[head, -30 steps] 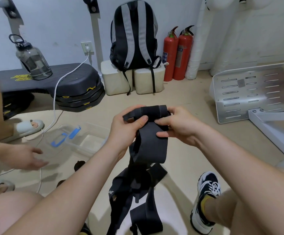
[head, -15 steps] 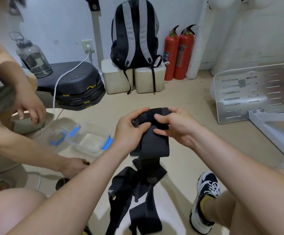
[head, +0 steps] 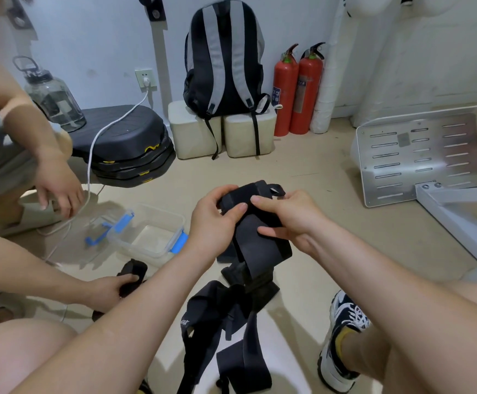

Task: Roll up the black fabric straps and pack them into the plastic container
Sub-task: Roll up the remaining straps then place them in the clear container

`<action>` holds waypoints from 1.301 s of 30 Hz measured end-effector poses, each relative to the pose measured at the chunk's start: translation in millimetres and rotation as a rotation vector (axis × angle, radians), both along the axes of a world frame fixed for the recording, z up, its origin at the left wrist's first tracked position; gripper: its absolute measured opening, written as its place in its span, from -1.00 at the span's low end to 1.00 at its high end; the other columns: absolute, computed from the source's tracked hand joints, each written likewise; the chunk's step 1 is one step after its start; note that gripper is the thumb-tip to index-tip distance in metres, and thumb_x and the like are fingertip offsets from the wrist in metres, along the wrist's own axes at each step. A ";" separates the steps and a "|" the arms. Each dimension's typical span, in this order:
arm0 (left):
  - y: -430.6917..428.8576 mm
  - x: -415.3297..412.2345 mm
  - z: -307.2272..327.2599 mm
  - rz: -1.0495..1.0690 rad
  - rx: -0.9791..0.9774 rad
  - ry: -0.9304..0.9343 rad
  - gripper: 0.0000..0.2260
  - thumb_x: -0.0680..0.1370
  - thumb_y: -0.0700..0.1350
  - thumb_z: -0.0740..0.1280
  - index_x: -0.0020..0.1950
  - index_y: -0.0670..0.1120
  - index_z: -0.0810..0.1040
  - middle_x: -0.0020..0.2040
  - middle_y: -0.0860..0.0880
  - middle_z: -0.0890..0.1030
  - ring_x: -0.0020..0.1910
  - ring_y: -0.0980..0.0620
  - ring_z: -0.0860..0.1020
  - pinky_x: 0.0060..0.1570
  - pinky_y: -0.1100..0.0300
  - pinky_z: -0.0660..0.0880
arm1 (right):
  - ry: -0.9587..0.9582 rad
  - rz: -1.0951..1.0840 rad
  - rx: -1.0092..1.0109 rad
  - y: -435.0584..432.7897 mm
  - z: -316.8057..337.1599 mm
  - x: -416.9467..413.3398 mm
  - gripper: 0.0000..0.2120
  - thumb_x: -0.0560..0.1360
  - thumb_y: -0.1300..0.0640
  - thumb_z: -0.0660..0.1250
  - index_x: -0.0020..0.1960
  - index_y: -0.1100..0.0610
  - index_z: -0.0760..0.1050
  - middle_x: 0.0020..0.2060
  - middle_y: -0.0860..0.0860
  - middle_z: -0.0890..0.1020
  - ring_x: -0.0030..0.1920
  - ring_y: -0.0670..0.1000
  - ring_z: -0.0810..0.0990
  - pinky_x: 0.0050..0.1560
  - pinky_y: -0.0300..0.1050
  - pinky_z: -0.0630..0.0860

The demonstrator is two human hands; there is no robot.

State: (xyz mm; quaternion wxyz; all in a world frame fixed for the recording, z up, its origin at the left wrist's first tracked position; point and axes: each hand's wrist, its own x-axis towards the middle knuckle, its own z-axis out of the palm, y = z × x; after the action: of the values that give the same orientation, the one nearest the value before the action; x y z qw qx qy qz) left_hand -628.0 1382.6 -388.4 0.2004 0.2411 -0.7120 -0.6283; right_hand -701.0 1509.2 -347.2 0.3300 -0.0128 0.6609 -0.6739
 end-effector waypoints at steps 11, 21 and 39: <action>6.5 -2.5 -4.2 0.050 0.278 0.060 -0.80 0.58 -0.27 0.35 0.19 -0.12 0.60 0.03 -0.13 0.69 0.03 -0.10 0.66 0.04 -0.05 0.62 | -0.033 -0.161 -0.026 -6.8 -12.6 -0.7 -0.78 0.50 0.20 0.47 0.06 0.31 0.56 -0.02 0.20 0.67 -0.09 0.04 0.68 -0.26 -0.19 0.65; 8.7 -5.2 0.2 0.083 0.382 0.087 -0.80 0.59 -0.32 0.31 0.19 -0.14 0.57 0.06 -0.17 0.66 -0.02 -0.08 0.65 -0.11 0.11 0.58 | 0.094 -0.251 0.068 -14.5 -24.3 9.1 -0.89 0.56 0.29 0.33 -0.09 0.14 0.46 0.04 0.20 0.59 0.02 0.14 0.64 -0.24 -0.10 0.67; 0.4 3.4 6.9 -0.116 0.000 -0.045 -0.59 0.57 -0.34 0.29 0.24 0.14 0.45 0.08 0.04 0.60 0.10 0.06 0.58 0.04 0.16 0.56 | -0.035 0.080 -0.010 -3.9 -5.7 3.7 -0.66 0.51 0.10 0.47 0.19 0.14 0.45 0.14 0.13 0.62 0.08 0.13 0.66 -0.17 0.04 0.69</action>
State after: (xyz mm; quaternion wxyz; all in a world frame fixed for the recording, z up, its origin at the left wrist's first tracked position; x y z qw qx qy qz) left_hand -624.6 1383.0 -381.5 0.1475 0.2138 -0.7291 -0.6332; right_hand -697.2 1505.3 -352.9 0.3681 -0.0294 0.6507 -0.6635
